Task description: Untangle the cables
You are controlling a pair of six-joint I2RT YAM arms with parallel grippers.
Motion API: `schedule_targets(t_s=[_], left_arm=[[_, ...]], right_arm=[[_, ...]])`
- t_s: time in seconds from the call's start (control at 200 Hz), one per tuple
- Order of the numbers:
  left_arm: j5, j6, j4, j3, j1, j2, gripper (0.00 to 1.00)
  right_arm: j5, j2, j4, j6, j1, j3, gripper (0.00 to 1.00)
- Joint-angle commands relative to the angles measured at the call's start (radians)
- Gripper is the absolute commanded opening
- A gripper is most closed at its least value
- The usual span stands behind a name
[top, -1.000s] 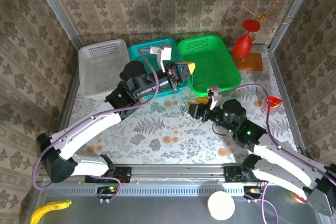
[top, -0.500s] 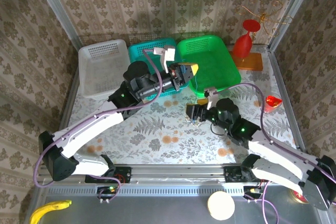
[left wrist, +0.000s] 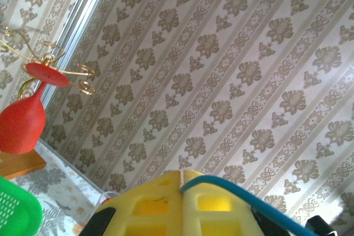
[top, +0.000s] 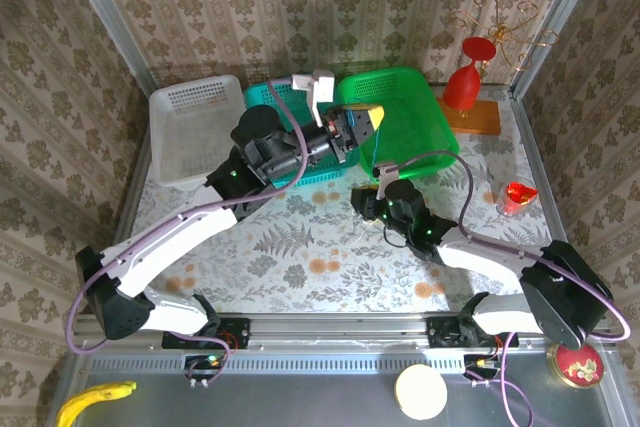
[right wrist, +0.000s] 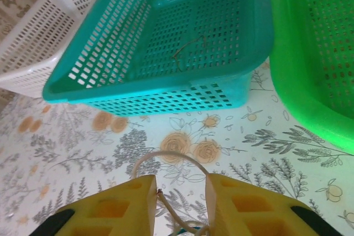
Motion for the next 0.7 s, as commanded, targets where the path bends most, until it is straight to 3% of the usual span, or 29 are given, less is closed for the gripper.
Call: schedule_targets(t_s=[0.0,0.47,0.695], left_arm=[[0.030,-0.031,0.057,0.058,0.037,-0.006,0.00],[0.070,-0.063,0.019,0.153,0.295,-0.084,0.00],[0.039,0.011,-0.102,0.141,0.439,-0.155,0.00]], right_arm=[[0.065,0.030,0.058,0.030,-0.004,-0.047,0.29],[0.113,0.014,0.062,0.115,-0.004,-0.234,0.25],[0.104,-0.075,-0.027,0.117,-0.004,-0.227,0.36]])
